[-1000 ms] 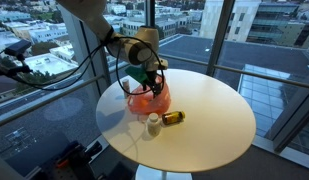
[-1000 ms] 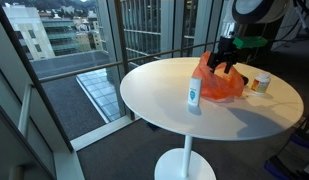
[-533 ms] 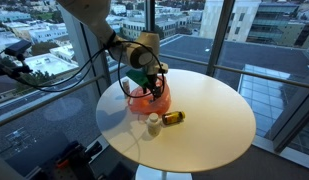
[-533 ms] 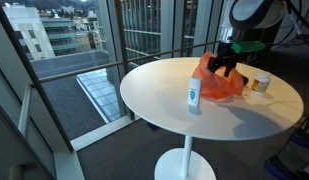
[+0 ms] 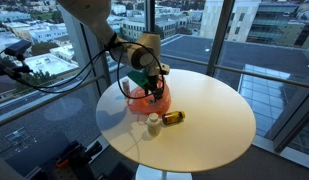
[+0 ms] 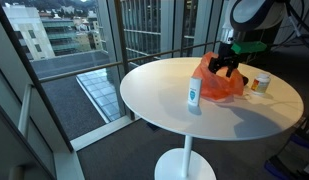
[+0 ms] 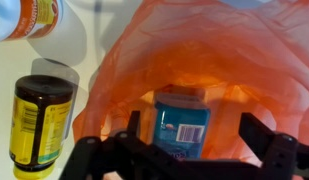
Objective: Remove the blue container from the plastic bag and put it on the table
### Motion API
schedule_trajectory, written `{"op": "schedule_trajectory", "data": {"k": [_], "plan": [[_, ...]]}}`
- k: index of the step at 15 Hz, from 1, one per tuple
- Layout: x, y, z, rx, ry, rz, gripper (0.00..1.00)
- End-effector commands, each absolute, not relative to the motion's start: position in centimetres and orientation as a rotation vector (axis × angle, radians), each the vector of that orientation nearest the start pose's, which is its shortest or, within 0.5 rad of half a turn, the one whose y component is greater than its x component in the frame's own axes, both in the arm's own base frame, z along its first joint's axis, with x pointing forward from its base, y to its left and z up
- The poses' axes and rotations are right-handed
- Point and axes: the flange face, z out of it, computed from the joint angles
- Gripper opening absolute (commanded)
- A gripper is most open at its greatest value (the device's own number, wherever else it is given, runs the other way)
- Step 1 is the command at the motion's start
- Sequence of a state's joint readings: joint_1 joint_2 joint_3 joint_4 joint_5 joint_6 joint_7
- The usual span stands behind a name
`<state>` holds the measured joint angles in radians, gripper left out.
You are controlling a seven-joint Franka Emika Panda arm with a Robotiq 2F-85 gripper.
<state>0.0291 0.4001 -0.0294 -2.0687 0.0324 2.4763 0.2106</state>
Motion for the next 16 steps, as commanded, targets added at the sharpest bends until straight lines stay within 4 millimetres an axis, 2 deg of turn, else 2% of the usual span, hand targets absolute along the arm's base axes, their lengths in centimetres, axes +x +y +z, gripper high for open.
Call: {"op": "schedule_trajectory", "data": {"k": [1,8,13,14,15,16], "plan": [[59.6,0.0,22.9,-3.138,0.411,-0.015,1.00],[60.1,-0.4,20.9,-3.177,0.466,-0.022,1.00],[61.0,0.1,20.8,-3.187,0.488,-0.048,1.00],[61.2,0.3,20.9,-3.184,0.490,-0.051,0.75],[61.3,0.5,21.0,-3.185,0.486,-0.057,0.73],[61.4,0.7,21.2,-3.185,0.485,-0.059,0.66]]}}
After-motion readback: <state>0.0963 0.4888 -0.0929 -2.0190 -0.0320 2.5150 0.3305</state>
